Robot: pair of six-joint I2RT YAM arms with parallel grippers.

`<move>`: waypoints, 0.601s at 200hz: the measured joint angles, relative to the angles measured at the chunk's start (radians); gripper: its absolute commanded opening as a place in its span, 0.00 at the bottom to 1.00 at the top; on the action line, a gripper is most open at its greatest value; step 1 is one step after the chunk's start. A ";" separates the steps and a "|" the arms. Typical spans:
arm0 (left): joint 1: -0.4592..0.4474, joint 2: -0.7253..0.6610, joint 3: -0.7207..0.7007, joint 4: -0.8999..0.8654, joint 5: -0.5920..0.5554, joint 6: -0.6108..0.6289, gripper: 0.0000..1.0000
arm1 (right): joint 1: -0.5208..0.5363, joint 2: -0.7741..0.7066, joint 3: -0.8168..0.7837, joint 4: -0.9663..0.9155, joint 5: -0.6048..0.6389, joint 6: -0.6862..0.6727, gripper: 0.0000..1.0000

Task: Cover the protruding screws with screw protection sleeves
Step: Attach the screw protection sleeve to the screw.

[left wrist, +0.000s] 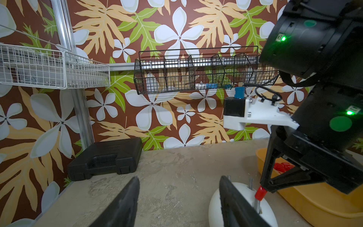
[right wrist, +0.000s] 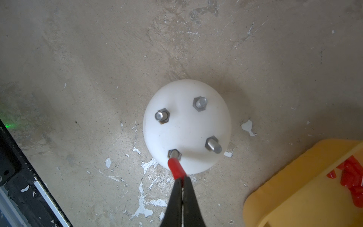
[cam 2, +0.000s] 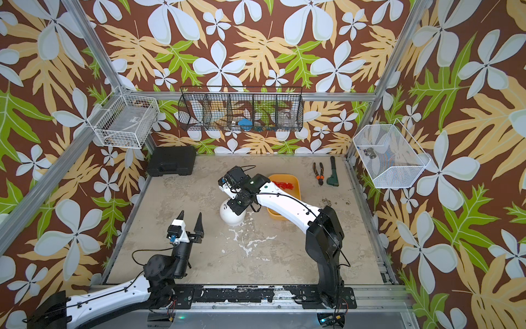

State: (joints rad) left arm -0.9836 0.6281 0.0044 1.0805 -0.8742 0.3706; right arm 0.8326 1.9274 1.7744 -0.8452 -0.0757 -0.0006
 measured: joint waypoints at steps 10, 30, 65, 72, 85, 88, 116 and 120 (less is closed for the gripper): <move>0.000 0.004 0.000 0.000 0.000 0.000 0.65 | 0.006 0.010 0.016 -0.011 0.008 0.000 0.00; 0.000 0.013 0.000 0.000 0.000 0.000 0.65 | 0.024 0.034 0.050 -0.034 0.043 -0.002 0.00; 0.000 0.016 0.000 0.000 0.000 0.001 0.65 | 0.046 0.075 0.119 -0.085 0.092 -0.004 0.00; 0.000 0.015 0.000 0.000 0.000 0.001 0.65 | 0.051 0.084 0.134 -0.098 0.106 -0.004 0.00; 0.000 0.014 0.000 0.000 0.000 0.001 0.65 | 0.059 0.098 0.159 -0.116 0.120 -0.005 0.00; 0.000 0.013 0.000 0.000 0.000 0.001 0.65 | 0.061 0.101 0.164 -0.119 0.126 -0.005 0.00; 0.000 0.012 0.000 0.000 0.000 0.001 0.65 | 0.071 0.119 0.203 -0.144 0.141 -0.007 0.00; 0.000 0.012 0.000 0.000 0.000 0.001 0.65 | 0.073 0.122 0.211 -0.149 0.146 -0.007 0.00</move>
State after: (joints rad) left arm -0.9836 0.6403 0.0044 1.0805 -0.8745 0.3714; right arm 0.9058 2.0499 1.9850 -0.9943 0.0708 -0.0074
